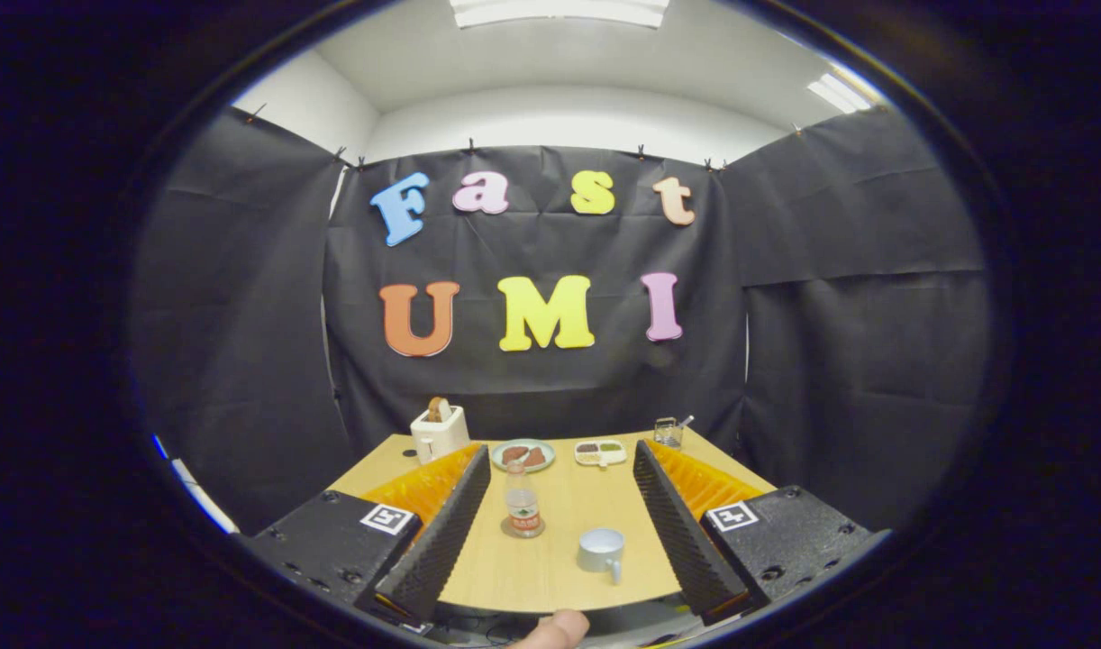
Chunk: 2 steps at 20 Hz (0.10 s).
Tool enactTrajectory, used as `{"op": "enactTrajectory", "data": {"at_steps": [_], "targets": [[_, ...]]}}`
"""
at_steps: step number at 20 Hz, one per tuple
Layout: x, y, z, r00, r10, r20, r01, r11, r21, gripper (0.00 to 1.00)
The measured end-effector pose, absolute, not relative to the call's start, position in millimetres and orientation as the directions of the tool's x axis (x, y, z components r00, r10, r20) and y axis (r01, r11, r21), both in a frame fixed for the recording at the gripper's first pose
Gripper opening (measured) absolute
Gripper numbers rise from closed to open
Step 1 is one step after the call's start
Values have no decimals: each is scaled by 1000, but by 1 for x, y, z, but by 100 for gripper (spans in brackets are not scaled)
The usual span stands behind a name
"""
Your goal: Take the bottle from table, then pour the juice into the cup, finally place the bottle on the coaster
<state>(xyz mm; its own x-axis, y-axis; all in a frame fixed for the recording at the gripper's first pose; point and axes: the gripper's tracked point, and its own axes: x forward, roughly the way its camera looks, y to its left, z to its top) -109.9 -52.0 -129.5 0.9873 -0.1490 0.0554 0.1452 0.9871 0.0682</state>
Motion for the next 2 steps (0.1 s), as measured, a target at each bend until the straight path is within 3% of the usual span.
{"op": "enactTrajectory", "data": {"at_steps": [2], "targets": [[-109, -50, -129, 988, -139, 59, 136, 989, 64, 100]]}}
